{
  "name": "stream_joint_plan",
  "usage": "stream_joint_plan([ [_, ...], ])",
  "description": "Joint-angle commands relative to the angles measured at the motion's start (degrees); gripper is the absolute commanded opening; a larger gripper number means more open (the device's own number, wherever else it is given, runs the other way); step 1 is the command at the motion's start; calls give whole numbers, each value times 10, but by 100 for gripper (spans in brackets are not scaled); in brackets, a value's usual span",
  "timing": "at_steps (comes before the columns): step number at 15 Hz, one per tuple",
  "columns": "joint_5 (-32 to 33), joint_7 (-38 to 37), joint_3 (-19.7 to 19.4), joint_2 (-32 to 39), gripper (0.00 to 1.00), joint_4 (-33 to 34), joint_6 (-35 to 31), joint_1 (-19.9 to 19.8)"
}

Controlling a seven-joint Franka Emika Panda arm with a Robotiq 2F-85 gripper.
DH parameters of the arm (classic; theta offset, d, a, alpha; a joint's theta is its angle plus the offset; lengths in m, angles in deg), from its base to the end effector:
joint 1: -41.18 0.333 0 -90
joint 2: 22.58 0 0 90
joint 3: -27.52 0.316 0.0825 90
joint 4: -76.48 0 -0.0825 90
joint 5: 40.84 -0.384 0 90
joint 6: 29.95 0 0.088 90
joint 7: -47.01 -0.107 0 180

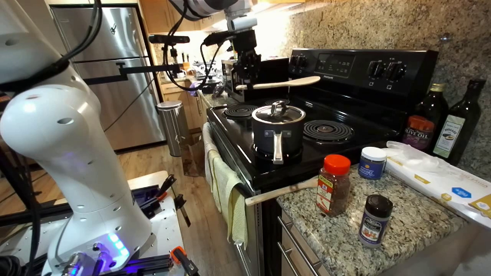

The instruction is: Remove the wooden spoon from the stove and place it on top of the pot

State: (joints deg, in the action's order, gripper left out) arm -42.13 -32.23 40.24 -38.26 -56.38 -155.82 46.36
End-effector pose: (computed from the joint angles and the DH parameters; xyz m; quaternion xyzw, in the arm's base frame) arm 0.4528 0.1511 0.4617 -0.8537 0.5153 -0.0634 0.0410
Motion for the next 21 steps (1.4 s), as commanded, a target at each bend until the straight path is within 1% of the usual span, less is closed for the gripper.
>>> stream_joint_plan([
  [1, -37, 1, -14, 19, 13, 13, 31, -1],
  [3, -60, 15, -25, 29, 13, 15, 41, 1],
  [6, -83, 26, -34, 39, 13, 16, 34, 4],
  [13, -73, 33, -33, 51, 14, 23, 24, 7],
  [16, -64, 35, -34, 63, 13, 28, 14, 2],
  [21, -62, 31, -49, 87, 13, 40, 10, -7],
])
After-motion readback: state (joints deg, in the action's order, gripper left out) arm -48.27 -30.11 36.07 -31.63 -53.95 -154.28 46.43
